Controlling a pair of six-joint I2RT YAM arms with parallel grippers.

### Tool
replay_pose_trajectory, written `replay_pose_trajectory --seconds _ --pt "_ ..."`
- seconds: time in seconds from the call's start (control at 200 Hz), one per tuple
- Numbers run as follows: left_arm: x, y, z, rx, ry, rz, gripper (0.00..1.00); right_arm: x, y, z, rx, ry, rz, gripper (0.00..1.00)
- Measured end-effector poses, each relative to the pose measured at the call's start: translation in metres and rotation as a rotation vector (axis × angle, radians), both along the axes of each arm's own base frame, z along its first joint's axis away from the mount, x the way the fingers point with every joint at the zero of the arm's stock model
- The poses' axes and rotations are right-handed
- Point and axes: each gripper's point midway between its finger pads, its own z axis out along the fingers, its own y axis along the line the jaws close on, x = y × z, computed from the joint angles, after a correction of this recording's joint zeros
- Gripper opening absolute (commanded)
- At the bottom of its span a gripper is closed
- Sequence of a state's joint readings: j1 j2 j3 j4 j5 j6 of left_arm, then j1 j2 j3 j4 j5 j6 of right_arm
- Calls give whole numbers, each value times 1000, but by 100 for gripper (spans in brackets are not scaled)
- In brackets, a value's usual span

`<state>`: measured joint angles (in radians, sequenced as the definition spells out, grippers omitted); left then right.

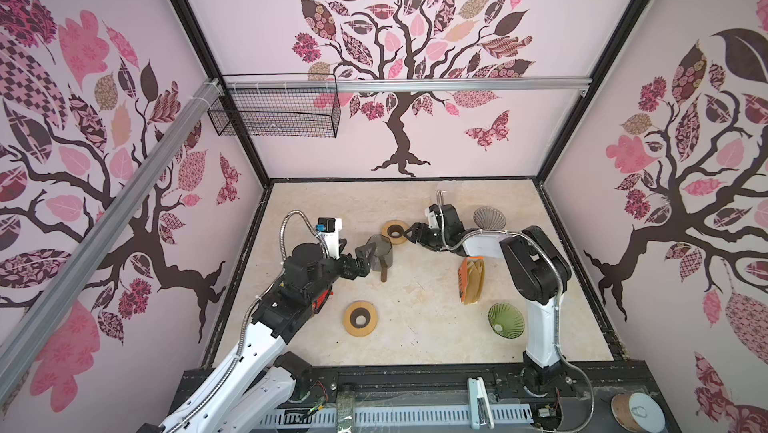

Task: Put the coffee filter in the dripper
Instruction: 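Grasp the far bamboo dripper holder by its rim with the right gripper, then lift the bamboo holder with the right gripper toward the carafe held by the left gripper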

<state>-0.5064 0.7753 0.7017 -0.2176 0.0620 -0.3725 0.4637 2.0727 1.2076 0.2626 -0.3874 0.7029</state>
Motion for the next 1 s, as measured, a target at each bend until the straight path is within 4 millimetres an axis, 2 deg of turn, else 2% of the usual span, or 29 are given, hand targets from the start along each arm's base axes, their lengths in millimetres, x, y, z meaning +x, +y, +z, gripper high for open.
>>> replay_pose_trajectory --seconds 0.25,0.4,0.66,1.0 --pt "-1 -4 0 -16 8 -19 96 12 12 1 54 -13 5 54" --pt "-1 -6 -2 -22 19 -26 96 13 14 -8 65 0 9 48" --pt "0 -10 -6 -23 36 -47 95 16 20 -12 100 0 17 36" --pt "1 -13 -6 -31 38 -60 95 19 25 -2 144 -21 23 25"
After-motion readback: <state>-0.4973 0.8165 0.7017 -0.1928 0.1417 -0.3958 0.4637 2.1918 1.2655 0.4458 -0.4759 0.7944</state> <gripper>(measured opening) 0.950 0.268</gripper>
